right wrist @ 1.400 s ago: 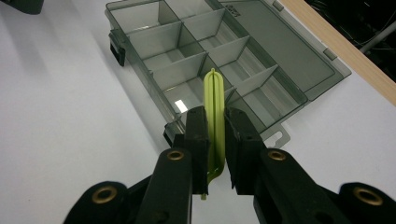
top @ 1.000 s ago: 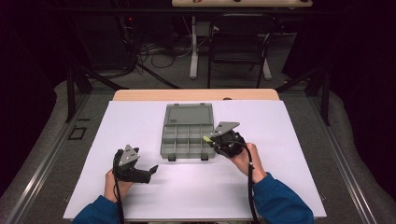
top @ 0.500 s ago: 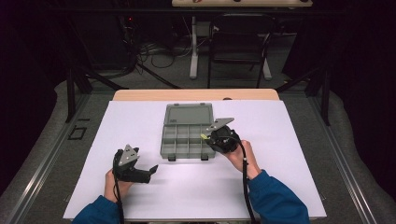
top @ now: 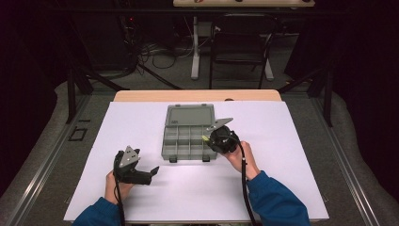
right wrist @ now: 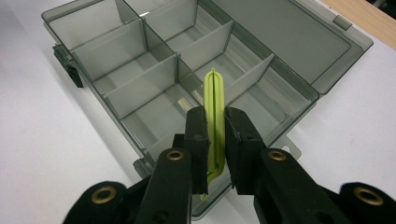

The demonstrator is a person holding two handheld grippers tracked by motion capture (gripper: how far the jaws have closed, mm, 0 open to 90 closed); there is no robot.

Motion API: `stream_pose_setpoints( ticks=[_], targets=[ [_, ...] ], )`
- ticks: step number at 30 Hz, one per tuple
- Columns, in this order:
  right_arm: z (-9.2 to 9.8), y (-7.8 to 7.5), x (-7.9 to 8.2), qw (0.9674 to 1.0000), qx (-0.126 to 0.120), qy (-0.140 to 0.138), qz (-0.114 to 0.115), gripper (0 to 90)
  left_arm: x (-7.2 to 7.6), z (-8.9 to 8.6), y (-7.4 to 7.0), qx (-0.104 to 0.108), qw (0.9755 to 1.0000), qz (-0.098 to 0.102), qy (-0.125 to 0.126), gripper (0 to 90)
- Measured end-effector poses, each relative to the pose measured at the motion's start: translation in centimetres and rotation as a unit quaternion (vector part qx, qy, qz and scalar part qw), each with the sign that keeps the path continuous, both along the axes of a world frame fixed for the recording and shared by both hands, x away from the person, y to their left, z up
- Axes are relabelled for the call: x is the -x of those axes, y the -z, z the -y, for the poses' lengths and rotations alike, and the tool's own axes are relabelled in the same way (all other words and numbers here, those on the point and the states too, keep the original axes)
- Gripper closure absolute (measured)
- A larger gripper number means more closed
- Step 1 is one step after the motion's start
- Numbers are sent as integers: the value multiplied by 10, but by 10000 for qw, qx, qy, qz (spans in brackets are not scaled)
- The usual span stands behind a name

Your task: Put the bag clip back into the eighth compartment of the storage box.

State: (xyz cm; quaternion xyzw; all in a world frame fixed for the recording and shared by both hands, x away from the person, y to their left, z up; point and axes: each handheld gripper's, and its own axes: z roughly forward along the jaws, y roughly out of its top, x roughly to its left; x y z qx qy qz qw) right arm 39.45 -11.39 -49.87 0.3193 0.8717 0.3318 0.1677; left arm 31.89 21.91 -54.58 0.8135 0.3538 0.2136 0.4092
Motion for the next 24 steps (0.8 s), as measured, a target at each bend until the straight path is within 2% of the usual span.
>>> stream_pose_setpoints(
  ticks=[9,11,12,13,15,17,18,19,20,22,24],
  targets=[
    [-2,8,-4,9999,37,77,-110,795,0,0,0,4,10000,5,-1,1],
    [-1,7,-4,9996,184,101,-208,789,0,0,0,-1,10000,7,1,1],
    [-1,9,-4,9998,46,132,-130,788,0,0,0,0,10000,9,1,1],
    [-1,10,-4,9998,62,134,-140,784,0,0,0,0,10000,9,2,2],
    [0,8,-4,9995,159,141,-222,758,0,0,0,2,10000,5,5,1],
    [1,10,-5,9998,-8,164,-110,724,0,0,0,-3,10000,11,12,1],
    [1,10,-5,9998,-8,164,-110,724,0,0,0,-5,10000,11,11,1],
    [2,8,-5,9996,105,177,-218,706,0,0,0,0,10000,10,4,1],
    [2,7,-5,9995,157,173,-233,682,0,0,0,-1,10000,9,7,2],
    [2,9,-5,9997,-21,212,-96,620,0,0,0,0,10000,12,6,1],
    [4,8,-5,9997,-9,227,-126,535,0,0,0,-12,10000,16,19,2]
  ],
)
